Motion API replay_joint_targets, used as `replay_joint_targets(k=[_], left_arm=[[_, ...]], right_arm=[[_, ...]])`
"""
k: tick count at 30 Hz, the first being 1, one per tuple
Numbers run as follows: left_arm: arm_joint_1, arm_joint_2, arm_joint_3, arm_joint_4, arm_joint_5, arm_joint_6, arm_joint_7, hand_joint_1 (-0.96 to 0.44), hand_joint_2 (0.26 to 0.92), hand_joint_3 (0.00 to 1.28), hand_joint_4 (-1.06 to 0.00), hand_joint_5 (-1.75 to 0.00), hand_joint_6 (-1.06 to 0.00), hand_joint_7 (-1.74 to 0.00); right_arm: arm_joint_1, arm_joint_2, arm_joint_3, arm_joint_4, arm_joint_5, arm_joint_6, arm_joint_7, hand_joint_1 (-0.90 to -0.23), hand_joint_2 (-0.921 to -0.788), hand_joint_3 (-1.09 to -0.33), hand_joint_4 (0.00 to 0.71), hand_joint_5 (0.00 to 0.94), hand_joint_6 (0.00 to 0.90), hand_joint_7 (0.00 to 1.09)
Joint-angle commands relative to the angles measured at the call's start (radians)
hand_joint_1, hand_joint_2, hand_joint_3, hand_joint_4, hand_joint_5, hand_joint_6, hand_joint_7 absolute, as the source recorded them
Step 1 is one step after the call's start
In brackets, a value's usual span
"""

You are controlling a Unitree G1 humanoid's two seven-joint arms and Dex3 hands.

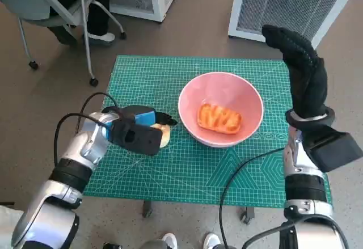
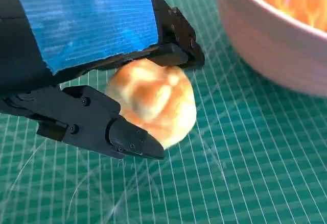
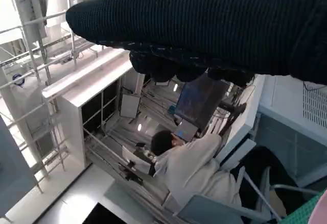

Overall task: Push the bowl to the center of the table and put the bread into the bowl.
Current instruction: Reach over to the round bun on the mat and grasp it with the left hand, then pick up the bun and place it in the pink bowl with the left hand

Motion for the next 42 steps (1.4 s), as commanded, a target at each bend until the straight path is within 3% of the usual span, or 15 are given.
replay_joint_targets(k=[1,13,21,26,33,42], left_arm=[[0.009,0.028,0.031,-0.019,-0.026,-0.024,-0.007,-0.01,0.92,0.08,-0.7,-1.16,-0.6,-1.11],[-0.04,0.092,0.18,-0.239,-0.14,0.058,-0.076,0.0,0.92,0.08,-0.69,-1.19,-0.6,-1.17],[-0.107,0.058,0.263,-0.328,-0.191,0.106,-0.01,0.0,0.915,0.08,-0.68,-1.26,-0.65,-1.06],[-0.148,0.018,0.272,-0.347,-0.199,0.108,0.038,0.0,0.909,0.07,-0.71,-1.14,-0.64,-1.16],[-0.205,-0.061,0.246,-0.297,-0.189,0.05,0.103,0.0,0.916,0.06,-0.73,-1.09,-0.63,-1.21],[-0.328,-0.158,0.161,-0.04,-0.118,-0.064,0.179,0.0,0.92,0.05,-0.7,-1.17,-0.65,-1.13]], right_arm=[[0.029,0.001,0.001,0.004,-0.01,0.009,-0.012,-0.656,-0.921,-0.79,0.279,0.001,-0.001,0.6],[0.031,-0.001,0.0,-0.003,-0.015,0.012,-0.016,-0.653,-0.921,-0.79,0.279,0.001,-0.001,0.6],[0.026,0.003,0.0,0.002,-0.014,0.012,-0.019,-0.651,-0.921,-0.79,0.279,0.001,-0.001,0.6],[0.02,0.009,0.0,0.011,-0.014,0.012,-0.022,-0.651,-0.921,-0.79,0.28,0.001,-0.001,0.6],[0.015,0.017,0.001,0.016,-0.016,0.014,-0.026,-0.653,-0.921,-0.788,0.281,0.001,-0.001,0.6],[0.014,0.02,0.007,0.018,-0.027,0.012,-0.036,-0.644,-0.921,-0.792,0.279,0.0,-0.001,0.6]])
